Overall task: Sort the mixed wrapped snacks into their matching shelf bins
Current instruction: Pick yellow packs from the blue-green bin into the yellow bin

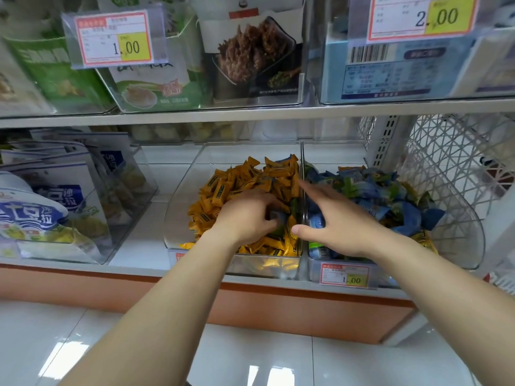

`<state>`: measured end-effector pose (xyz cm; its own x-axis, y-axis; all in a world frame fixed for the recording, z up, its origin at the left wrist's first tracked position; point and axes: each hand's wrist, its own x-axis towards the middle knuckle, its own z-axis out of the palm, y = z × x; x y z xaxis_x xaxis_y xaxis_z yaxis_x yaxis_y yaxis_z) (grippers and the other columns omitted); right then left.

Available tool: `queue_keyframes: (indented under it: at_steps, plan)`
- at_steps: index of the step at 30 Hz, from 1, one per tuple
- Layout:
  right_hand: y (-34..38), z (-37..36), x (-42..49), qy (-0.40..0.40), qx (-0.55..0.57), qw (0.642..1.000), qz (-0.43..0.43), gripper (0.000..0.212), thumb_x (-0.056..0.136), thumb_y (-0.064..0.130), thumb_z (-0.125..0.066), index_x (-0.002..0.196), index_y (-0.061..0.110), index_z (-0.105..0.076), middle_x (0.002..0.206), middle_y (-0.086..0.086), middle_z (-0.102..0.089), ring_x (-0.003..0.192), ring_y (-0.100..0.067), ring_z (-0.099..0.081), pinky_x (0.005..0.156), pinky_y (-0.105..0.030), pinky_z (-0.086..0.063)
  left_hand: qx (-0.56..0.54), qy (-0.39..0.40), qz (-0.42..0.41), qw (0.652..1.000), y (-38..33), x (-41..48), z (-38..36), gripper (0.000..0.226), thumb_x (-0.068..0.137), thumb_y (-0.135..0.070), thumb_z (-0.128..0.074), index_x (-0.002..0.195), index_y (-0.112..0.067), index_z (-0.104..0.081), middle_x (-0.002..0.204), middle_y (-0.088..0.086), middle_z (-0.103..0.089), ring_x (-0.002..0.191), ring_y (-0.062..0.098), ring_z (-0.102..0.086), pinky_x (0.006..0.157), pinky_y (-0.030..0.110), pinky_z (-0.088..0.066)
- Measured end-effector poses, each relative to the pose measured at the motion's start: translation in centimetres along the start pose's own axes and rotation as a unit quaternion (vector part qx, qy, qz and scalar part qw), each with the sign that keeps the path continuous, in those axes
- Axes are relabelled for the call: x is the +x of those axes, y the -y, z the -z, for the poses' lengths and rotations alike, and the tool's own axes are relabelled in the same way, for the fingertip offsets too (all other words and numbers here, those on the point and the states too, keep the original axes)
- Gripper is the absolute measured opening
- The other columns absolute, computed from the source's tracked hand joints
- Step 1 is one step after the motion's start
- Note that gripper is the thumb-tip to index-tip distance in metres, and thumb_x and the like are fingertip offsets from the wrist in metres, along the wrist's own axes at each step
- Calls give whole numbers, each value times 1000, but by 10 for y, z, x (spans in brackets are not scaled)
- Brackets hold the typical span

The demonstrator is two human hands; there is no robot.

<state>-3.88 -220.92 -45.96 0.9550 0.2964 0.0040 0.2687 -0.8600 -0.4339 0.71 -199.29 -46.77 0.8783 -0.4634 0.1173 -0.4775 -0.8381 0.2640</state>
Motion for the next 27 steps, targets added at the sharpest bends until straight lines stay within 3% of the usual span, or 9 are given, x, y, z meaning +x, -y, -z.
queue_keyframes:
  at_steps: [2, 5, 8, 10, 13, 16, 21, 24, 27]
  plan:
    - [-1, 1, 0, 1, 3, 1000, 0, 100, 72, 84, -46, 152, 48, 1, 162, 8, -18, 145, -19, -29, 111, -43, -40, 82, -3, 28, 996, 8, 1, -1, 45, 81, -69, -55, 116, -42, -64, 110, -12, -65, 98, 16, -60, 74, 34, -55]
    - [0, 0, 0, 0, 3, 1000, 5, 101, 71, 85, -44, 153, 47, 1, 162, 8, -18, 145, -19, -29, 111, -43, -39, 76, -16, 80, 994, 10, 0, -1, 53, 77, -79, -48, 102, -34, -64, 92, -9, -65, 82, 16, -60, 64, 32, -53]
    - [0, 0, 1, -3, 2, 1000, 5, 100, 73, 82, -47, 153, 46, 1, 162, 7, -18, 144, -20, -29, 110, -43, -40, 111, -15, 70, 991, 0, 3, -11, 50, 86, -69, -50, 107, -25, -61, 92, -1, -65, 78, 21, -61, 58, 30, -51]
    - [1, 1, 1, -5, 2, 1000, 6, 99, 76, 80, -49, 153, 46, 1, 162, 7, -18, 145, -20, -28, 111, -42, -39, 100, 15, 64, 993, -5, 4, -16, 53, 88, -63, -54, 121, -21, -55, 102, 4, -66, 85, 26, -64, 64, 35, -54]
    - [1, 1, -2, -5, 5, 1000, 7, 97, 78, 79, -50, 153, 45, 1, 162, 7, -19, 144, -18, -30, 110, -41, -39, 72, 24, 59, 995, -4, 3, -18, 53, 90, -58, -56, 126, -19, -49, 106, 5, -67, 87, 28, -65, 67, 37, -55]
    - [3, 1, -4, -4, 3, 1000, 11, 96, 79, 79, -48, 154, 44, 2, 162, 6, -20, 144, -18, -30, 111, -39, -39, 21, 9, 57, 998, 3, -1, -17, 47, 89, -54, -61, 124, -24, -52, 106, -1, -68, 90, 24, -65, 72, 37, -55]
    - [3, 2, -3, -6, 5, 1000, 8, 97, 79, 78, -51, 154, 44, 1, 162, 4, -21, 143, -20, -32, 110, -37, -40, -168, 26, 53, 984, 15, -6, -5, 33, 82, -32, -75, 113, -29, -62, 99, -8, -70, 90, 13, -65, 75, 34, -55]
    - [6, 5, -1, -7, -1, 1000, 2, 100, 77, 76, -55, 156, 40, -5, 161, 2, -22, 144, -22, -30, 111, -40, -38, -273, -30, 97, 957, 24, -14, 9, 28, 83, -26, -79, 105, -31, -62, 94, -8, -71, 87, 9, -67, 70, 23, -50]
    - [14, 7, 1, -86, -38, 996, 10, 91, 79, 70, -58, 154, 31, -24, 156, 2, -27, 142, -24, -26, 114, -42, -33, -331, -110, 135, 927, 25, -21, 23, 25, 83, -22, -80, 102, -28, -65, 93, -2, -73, 86, 12, -69, 69, 23, -53]
